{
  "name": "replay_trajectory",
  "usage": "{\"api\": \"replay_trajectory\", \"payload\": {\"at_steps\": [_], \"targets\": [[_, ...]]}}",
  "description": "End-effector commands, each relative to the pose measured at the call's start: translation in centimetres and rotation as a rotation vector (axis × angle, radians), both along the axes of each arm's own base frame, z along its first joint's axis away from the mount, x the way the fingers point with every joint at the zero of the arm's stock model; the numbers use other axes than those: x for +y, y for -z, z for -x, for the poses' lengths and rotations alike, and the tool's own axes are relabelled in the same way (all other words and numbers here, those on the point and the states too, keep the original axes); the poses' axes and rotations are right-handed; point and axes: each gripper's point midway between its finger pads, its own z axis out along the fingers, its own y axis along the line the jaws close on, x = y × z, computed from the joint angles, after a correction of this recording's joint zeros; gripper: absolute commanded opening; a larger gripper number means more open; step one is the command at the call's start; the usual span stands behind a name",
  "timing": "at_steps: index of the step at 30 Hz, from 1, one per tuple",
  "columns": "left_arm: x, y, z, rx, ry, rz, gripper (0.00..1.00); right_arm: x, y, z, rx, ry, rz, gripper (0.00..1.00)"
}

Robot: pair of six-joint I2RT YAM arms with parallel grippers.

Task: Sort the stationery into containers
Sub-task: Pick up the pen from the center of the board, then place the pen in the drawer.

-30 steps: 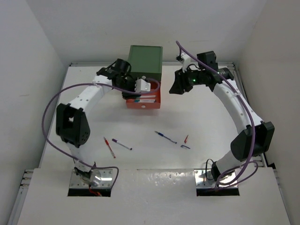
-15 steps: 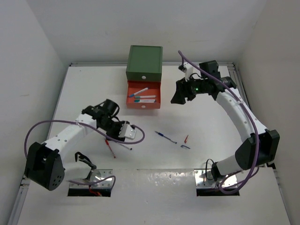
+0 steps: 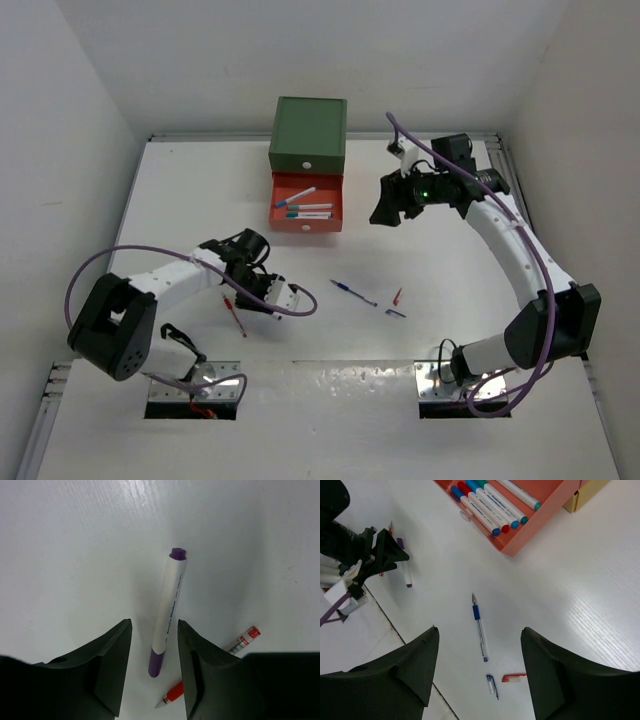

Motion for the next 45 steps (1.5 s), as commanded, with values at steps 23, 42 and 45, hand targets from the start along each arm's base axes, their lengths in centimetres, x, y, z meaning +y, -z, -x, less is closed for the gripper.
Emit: {"api": "replay_trajectory", "payload": {"at_steps": [23,42,45], "targets": [[-3.1,-1.5,-2.8,-0.041,0.027,0.037,0.04,-0.7,-0.9,-0.5,-0.037,0.012,-0.009,0.63],[-9.4,-15.0,-19.4,-0.295,-0.166,0.125,0.00,-1.1,-0.7,-0.9,-0.015,0.029,-0.017,0.63],[-9.2,-14.3,-21.7,-0.321,-0.204,0.123,0.01,-1.7,-0.5,-1.0,-0.007,0.038,-0.011,0.63]]}}
